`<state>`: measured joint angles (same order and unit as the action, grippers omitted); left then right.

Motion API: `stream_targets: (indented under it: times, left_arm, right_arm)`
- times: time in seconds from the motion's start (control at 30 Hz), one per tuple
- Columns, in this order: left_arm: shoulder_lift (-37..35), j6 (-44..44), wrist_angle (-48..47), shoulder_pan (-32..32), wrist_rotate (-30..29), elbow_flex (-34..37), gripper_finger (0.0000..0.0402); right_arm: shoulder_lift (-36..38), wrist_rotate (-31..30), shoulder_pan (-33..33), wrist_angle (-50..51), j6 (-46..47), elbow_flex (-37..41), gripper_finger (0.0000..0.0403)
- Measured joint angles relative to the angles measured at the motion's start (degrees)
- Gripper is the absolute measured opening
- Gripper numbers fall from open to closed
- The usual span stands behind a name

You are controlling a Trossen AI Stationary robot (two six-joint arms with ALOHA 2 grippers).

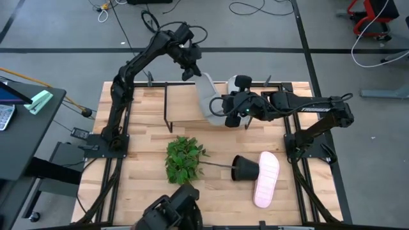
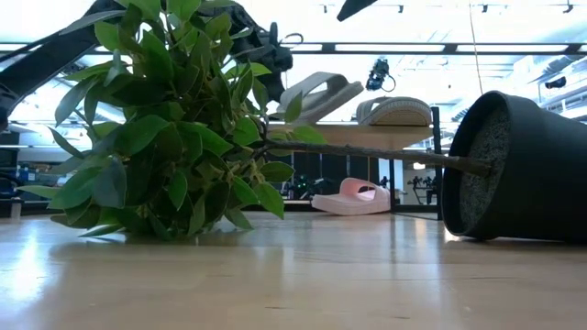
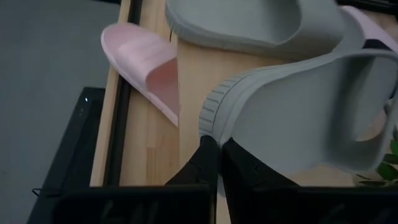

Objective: Pick and place slides into the shelf
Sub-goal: Put the gray slide on the shelf, then put the bottom pink slide on the shelf

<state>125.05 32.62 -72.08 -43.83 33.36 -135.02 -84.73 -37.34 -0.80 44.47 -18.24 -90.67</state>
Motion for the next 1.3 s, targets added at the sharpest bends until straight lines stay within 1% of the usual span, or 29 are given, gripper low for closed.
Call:
stream_targets:
  times: [0.2,0.43,0.7,0.8,0.93,1.07,1.3]
  left_arm:
    - [1.88,-0.50,1.84,0.04,-0.26,0.02,0.0010]
    - [1.92,-2.85,6.42,0.74,-0.57,0.02,0.0036]
    - [1.92,-3.36,9.92,1.84,-0.74,0.02,0.0031]
    - [1.92,-3.48,11.25,2.28,-0.76,0.02,0.0035]
    - [1.92,-3.99,12.18,2.62,-1.03,0.02,0.0047]
    - [1.92,-6.42,13.51,2.64,-2.22,0.02,0.0061]
    - [1.92,-6.58,14.76,2.62,-3.19,0.02,0.0102]
  right_arm:
    - [0.00,0.01,0.00,0.02,0.02,0.00,0.0009]
    - [0.00,0.00,0.00,0.04,0.41,0.00,0.0012]
    - [0.00,0.75,-0.02,0.06,0.63,0.00,0.0012]
    - [0.00,0.88,-0.02,0.06,0.65,0.00,0.0012]
    - [0.00,1.51,-0.02,0.06,0.70,0.00,0.0012]
    - [0.00,2.22,-0.02,0.06,0.75,0.00,0.0012]
    - [0.00,2.34,-0.02,0.06,0.83,0.00,0.0012]
